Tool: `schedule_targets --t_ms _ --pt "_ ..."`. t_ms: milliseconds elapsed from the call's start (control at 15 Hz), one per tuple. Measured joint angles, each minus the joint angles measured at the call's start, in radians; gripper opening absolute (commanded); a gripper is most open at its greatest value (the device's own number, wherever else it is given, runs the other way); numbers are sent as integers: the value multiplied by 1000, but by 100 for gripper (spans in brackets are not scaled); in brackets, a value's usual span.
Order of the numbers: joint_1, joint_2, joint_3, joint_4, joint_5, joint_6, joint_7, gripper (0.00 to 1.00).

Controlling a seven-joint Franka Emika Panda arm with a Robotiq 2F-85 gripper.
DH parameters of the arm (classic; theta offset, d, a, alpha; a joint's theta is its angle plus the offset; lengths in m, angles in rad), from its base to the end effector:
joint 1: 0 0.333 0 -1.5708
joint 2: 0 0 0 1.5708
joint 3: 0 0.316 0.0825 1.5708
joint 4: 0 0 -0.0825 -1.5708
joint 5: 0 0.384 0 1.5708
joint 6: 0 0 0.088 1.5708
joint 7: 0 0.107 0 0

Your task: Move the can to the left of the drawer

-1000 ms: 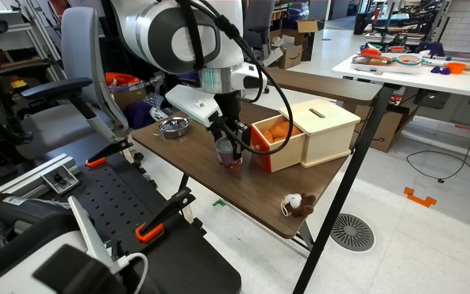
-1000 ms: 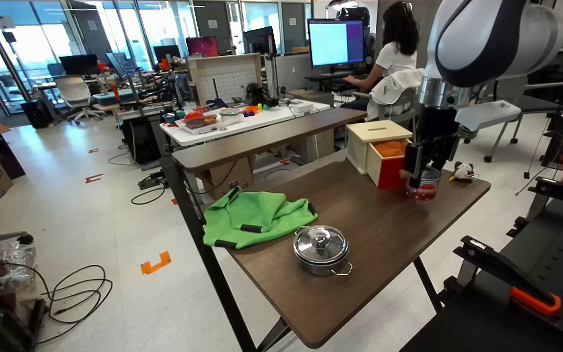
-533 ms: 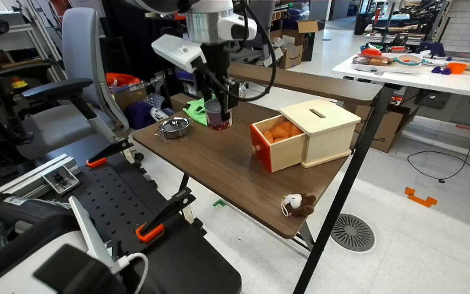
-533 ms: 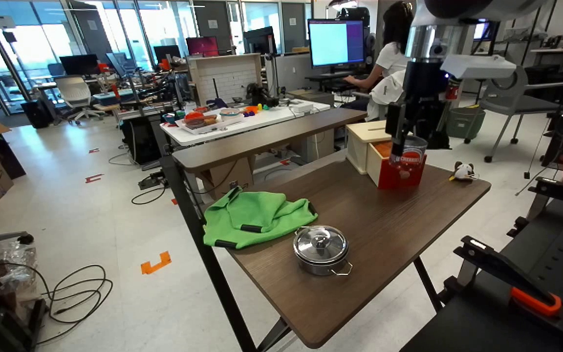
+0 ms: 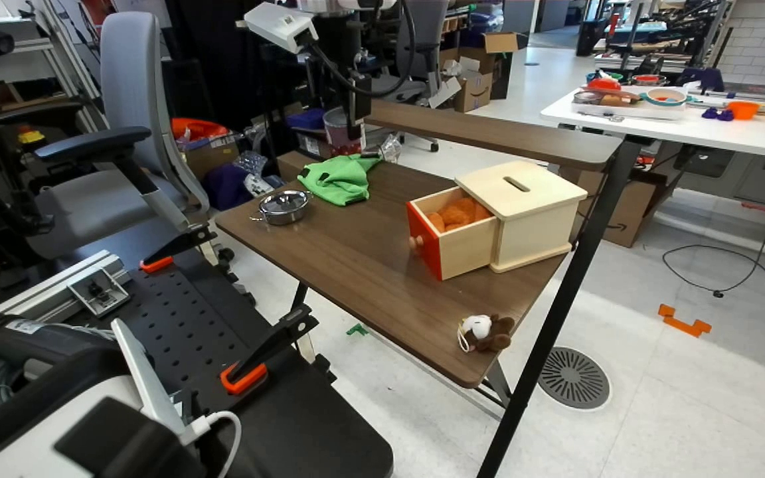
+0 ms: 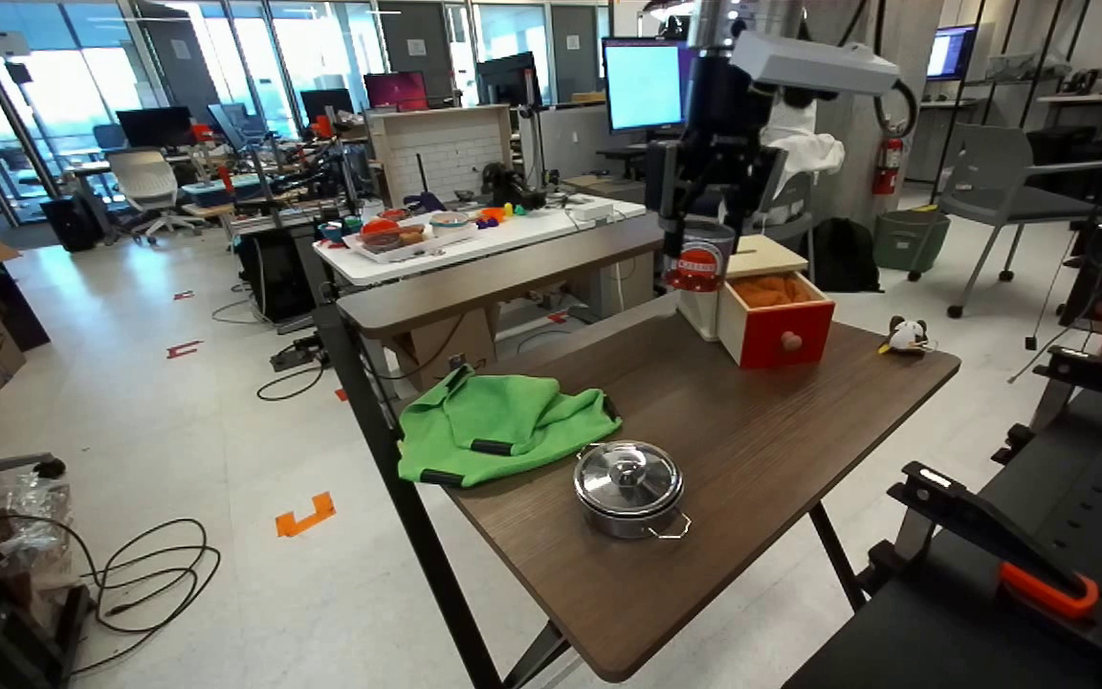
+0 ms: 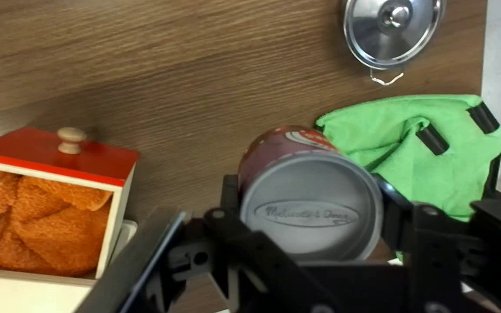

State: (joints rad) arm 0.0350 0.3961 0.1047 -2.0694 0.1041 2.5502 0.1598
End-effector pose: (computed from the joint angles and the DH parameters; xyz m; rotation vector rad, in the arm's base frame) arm 0.5941 0.0808 0.2468 -3.0216 0.1722 -0.1048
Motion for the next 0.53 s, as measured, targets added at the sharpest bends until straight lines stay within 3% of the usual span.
schedule_targets --t_ms 533 --pt "80 258 -70 355 -3 -80 165 46"
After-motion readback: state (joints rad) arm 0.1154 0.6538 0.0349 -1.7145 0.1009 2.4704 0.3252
